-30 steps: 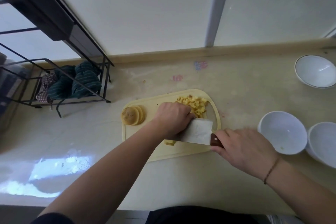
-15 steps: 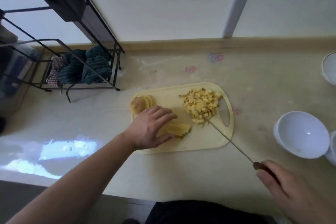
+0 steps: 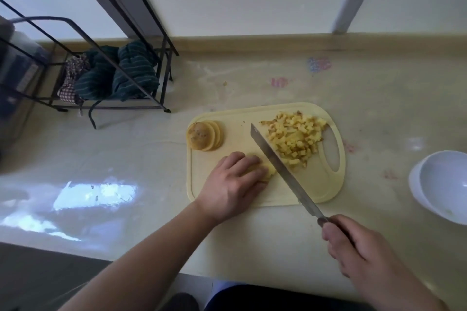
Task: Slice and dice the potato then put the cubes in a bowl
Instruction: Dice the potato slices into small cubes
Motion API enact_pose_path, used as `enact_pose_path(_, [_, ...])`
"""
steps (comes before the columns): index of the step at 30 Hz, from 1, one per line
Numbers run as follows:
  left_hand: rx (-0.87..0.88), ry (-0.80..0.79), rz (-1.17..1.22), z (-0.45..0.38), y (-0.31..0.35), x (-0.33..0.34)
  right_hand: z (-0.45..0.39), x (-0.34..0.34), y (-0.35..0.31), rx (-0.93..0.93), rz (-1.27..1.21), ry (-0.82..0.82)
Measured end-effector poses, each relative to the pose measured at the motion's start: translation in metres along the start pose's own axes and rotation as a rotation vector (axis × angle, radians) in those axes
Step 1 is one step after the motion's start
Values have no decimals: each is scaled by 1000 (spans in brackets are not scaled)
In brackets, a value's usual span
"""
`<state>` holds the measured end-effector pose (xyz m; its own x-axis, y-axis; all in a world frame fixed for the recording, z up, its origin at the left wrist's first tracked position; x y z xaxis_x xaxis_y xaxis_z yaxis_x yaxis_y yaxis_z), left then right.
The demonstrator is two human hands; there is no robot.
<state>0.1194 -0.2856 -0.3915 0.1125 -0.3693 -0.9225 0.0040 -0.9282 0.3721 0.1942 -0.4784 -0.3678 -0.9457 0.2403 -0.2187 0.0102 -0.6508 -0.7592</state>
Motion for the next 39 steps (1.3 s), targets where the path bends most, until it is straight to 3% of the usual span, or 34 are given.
enact_pose_path(9, [-327, 169, -20, 12, -19, -4, -20, 14, -5, -22, 24, 93])
enact_pose_path(17, [-147, 122, 70, 13, -22, -2, -30, 34, -9, -21, 65, 86])
enact_pose_path(24, [-137, 176, 89, 13, -19, -4, -32, 42, -11, -9, 7, 32])
enact_pose_path(30, [-173, 109, 9, 14, -18, -9, -25, 32, -21, -35, 96, 92])
enact_pose_path(39, [12, 72, 92, -2, -11, -4, -16, 43, -30, -66, 217, 99])
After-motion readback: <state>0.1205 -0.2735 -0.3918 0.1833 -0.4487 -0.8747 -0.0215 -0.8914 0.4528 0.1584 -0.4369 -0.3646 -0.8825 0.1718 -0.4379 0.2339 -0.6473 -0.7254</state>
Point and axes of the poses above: each hand's wrist, its own z-axis away from the middle knuckle, its own x-axis out of the palm, y = z × x, the point moved 10 cm from there along -z, towards the middle knuckle, and after that the axes turned 14 degrees about -y, right-handed, at the moved point
